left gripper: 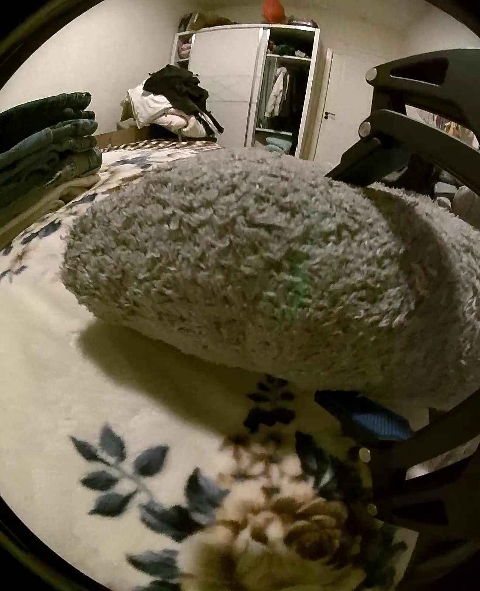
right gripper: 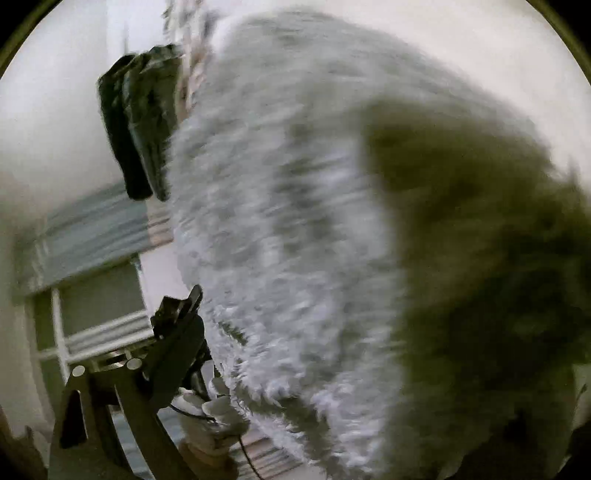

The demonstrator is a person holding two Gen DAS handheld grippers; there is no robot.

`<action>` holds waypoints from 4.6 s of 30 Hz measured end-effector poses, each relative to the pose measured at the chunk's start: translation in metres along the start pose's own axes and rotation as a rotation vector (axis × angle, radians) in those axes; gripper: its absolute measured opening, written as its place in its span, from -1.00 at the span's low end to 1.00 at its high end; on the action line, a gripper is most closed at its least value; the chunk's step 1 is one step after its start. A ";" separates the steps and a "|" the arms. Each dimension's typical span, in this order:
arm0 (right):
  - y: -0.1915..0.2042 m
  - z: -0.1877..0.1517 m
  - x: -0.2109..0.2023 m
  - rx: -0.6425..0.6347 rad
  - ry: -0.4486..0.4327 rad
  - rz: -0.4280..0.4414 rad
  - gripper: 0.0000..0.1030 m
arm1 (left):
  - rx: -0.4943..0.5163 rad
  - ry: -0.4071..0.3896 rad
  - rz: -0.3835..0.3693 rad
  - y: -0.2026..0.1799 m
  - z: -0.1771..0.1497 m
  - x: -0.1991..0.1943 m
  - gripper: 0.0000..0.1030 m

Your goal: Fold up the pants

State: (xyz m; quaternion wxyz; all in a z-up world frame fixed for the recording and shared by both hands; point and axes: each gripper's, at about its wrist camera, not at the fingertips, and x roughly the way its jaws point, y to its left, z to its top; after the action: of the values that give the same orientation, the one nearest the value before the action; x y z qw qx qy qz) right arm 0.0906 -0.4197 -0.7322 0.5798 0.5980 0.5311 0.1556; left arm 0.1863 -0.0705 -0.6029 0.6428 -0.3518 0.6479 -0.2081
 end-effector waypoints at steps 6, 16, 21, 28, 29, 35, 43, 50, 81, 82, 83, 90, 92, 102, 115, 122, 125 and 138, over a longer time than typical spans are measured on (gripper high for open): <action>-0.001 -0.001 0.009 0.000 -0.032 -0.068 0.38 | 0.043 -0.019 -0.010 -0.007 -0.004 -0.001 0.75; 0.050 -0.030 -0.037 -0.076 -0.131 -0.130 -0.24 | 0.129 -0.089 -0.062 -0.053 -0.021 -0.039 -0.01; 0.088 -0.044 -0.078 -0.130 -0.147 -0.108 -0.25 | 0.159 -0.112 -0.084 -0.096 -0.021 -0.074 -0.01; 0.181 -0.059 -0.139 -0.221 -0.181 -0.053 -0.25 | 0.187 -0.163 -0.119 -0.175 0.000 -0.129 -0.01; 0.199 -0.055 -0.140 -0.236 -0.188 -0.051 -0.25 | 0.197 -0.173 -0.126 -0.188 0.005 -0.138 -0.01; 0.305 -0.023 -0.150 -0.316 -0.247 -0.034 -0.25 | 0.228 -0.240 -0.170 -0.252 0.069 -0.181 -0.01; 0.453 0.088 -0.072 -0.368 -0.361 -0.036 -0.25 | 0.261 -0.262 -0.214 -0.301 0.238 -0.202 -0.01; 0.511 0.185 0.026 -0.357 -0.394 -0.071 -0.25 | 0.238 -0.227 -0.211 -0.278 0.377 -0.177 0.00; 0.490 0.226 0.086 -0.349 -0.294 -0.644 0.87 | 0.416 -0.183 0.419 -0.247 0.372 -0.147 0.65; 0.491 0.223 0.082 -0.354 -0.301 -0.660 0.87 | 0.421 -0.184 0.424 -0.248 0.369 -0.147 0.65; 0.492 0.220 0.078 -0.361 -0.309 -0.679 0.87 | 0.432 -0.189 0.436 -0.253 0.361 -0.149 0.65; 0.536 0.171 0.047 -0.569 -0.439 -0.859 1.00 | 0.559 -0.317 0.583 -0.295 0.312 -0.169 0.65; 0.551 0.154 0.039 -0.635 -0.483 -0.899 1.00 | 0.576 -0.351 0.595 -0.307 0.298 -0.178 0.65; 0.606 0.054 -0.029 -0.786 -0.617 -0.898 1.00 | 0.600 -0.481 0.624 -0.362 0.213 -0.229 0.64; 0.635 -0.094 -0.150 -0.891 -0.695 -0.841 1.00 | 0.607 -0.659 0.613 -0.419 0.062 -0.308 0.64; 0.651 -0.178 -0.205 -0.984 -0.746 -0.823 1.00 | 0.614 -0.751 0.628 -0.437 -0.008 -0.339 0.64; 0.661 -0.209 -0.225 -1.003 -0.765 -0.803 1.00 | 0.613 -0.781 0.631 -0.442 -0.027 -0.352 0.65; 0.699 -0.290 -0.248 -1.050 -0.817 -0.770 1.00 | 0.630 -0.810 0.629 -0.436 -0.067 -0.393 0.84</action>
State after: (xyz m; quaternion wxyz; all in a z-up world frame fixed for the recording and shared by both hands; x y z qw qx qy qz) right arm 0.0793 -0.3033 0.0553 0.9512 0.0271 0.3019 -0.0585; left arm 0.1734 -0.0887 -0.0126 0.9425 0.0132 0.3316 -0.0393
